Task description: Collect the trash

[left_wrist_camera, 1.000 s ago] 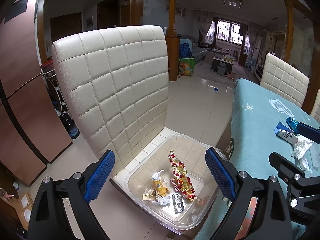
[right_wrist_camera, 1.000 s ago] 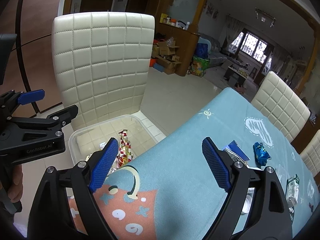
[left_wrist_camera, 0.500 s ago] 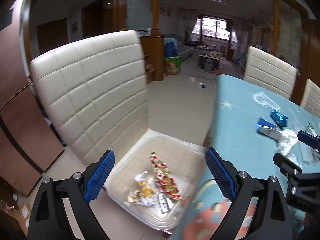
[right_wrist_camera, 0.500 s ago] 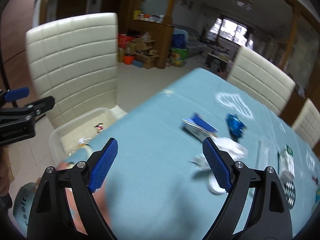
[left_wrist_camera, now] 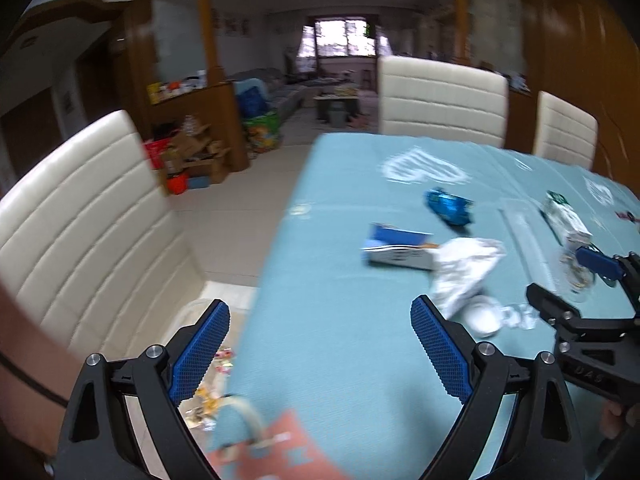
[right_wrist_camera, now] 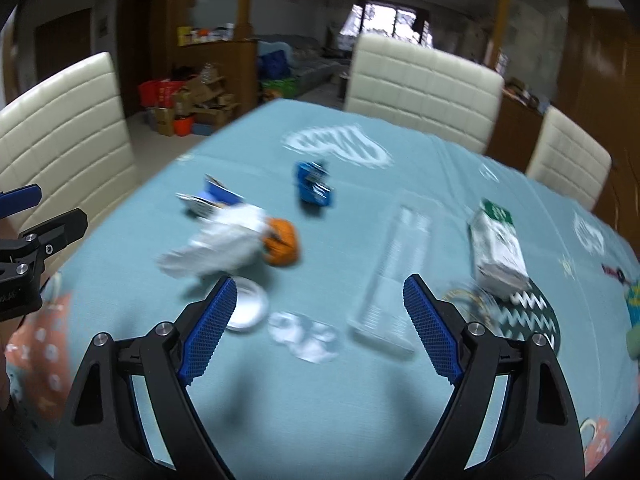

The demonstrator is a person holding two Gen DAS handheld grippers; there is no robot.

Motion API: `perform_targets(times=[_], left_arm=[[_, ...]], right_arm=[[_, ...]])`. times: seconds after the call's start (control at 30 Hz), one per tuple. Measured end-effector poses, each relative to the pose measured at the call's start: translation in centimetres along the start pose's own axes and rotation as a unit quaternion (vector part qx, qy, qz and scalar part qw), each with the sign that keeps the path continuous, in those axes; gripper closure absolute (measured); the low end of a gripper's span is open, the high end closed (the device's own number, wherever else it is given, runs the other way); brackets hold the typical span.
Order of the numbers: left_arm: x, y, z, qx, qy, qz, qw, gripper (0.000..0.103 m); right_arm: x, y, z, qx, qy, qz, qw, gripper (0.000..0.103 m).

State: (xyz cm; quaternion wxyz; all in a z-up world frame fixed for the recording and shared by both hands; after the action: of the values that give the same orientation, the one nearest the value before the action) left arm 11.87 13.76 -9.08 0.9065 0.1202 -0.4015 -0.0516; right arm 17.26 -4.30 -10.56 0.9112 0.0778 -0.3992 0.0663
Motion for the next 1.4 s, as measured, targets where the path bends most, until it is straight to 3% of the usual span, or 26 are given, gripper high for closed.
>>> perform_targets(times=[0.1, 0.33, 0.43, 0.5, 0.57, 0.67, 0.7, 0.73, 0.77, 0.8, 0.83, 0.9, 1.0, 1.1, 1.4], left_arm=[[1.4, -2.5, -1.3, -0.034, 0.006, -0.016, 0.9993, 0.013], [3.0, -5.8, -4.4, -0.06, 0.027, -0.034, 0.9972, 0.013], [3.2, -6.7, -5.9, -0.067, 0.039, -0.035, 0.9963, 0.013], [3.2, -7.0, -6.6, -0.067, 0.044, -0.036, 0.9961, 0.013], [3.2, -7.2, -7.1, -0.067, 0.047, -0.036, 0.996, 0.013], [3.2, -7.1, -7.4, -0.065, 0.047, -0.035, 0.9961, 0.014], [3.2, -7.1, -7.4, -0.065, 0.046, -0.034, 0.9962, 0.017], [3.1, -7.1, -7.3, -0.069, 0.045, -0.035, 0.996, 0.022], [3.1, -7.2, -7.3, -0.073, 0.046, -0.036, 0.9956, 0.037], [3.1, -7.2, -7.2, -0.077, 0.047, -0.037, 0.9952, 0.053], [3.1, -7.3, -7.2, -0.081, 0.049, -0.039, 0.9948, 0.06], [2.9, -7.4, -6.9, -0.088, 0.052, -0.043, 0.9939, 0.086], [2.8, -7.2, -5.8, -0.08, 0.037, -0.045, 0.995, 0.095], [2.7, -6.8, -4.4, -0.079, 0.021, -0.044, 0.9957, 0.098], [1.4, -3.8, -2.0, -0.069, 0.005, -0.021, 0.9974, 0.098]], right_arm=[[-0.2, -1.8, -0.9, -0.005, 0.011, -0.013, 1.0, 0.02], [-0.7, -3.8, -3.0, 0.001, 0.034, -0.021, 0.999, 0.021], [-0.6, -4.0, -3.9, 0.006, 0.045, -0.028, 0.999, 0.026], [-0.7, -4.1, -4.2, -0.002, 0.045, -0.028, 0.999, 0.034], [-0.8, -4.4, -4.8, 0.002, 0.059, -0.035, 0.998, 0.059], [-0.9, -5.3, -5.3, 0.017, 0.077, -0.064, 0.995, 0.07], [-0.9, -5.3, -5.3, 0.019, 0.076, -0.064, 0.995, 0.071], [-0.9, -5.3, -5.2, 0.02, 0.074, -0.064, 0.995, 0.079], [-0.9, -5.3, -5.0, 0.021, 0.067, -0.064, 0.995, 0.089], [-0.9, -5.1, -4.7, 0.019, 0.06, -0.059, 0.996, 0.091], [-0.9, -4.9, -4.4, 0.017, 0.054, -0.051, 0.997, 0.092], [-1.1, -4.1, -3.7, 0.016, 0.039, -0.03, 0.999, 0.093], [-1.4, -3.0, -2.5, 0.014, 0.016, -0.002, 1.0, 0.095], [-1.6, -2.0, -1.6, 0.012, 0.007, 0.019, 1.0, 0.095], [-2.2, 1.2, 0.4, 0.022, -0.001, 0.062, 0.998, 0.095]])
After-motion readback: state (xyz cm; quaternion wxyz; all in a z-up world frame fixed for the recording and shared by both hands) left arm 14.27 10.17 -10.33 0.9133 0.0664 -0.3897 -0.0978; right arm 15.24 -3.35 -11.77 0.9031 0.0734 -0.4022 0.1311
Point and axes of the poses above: each gripper's, at about its wrist camera, not at the fingertips, and z roughly against the way its jaws point, y to its left, x to its top, the point moved 3 cm from there along -z, roughly the way its jaws point, and after that the axes turned 14 degrees about -z, right-handed, at the moved point
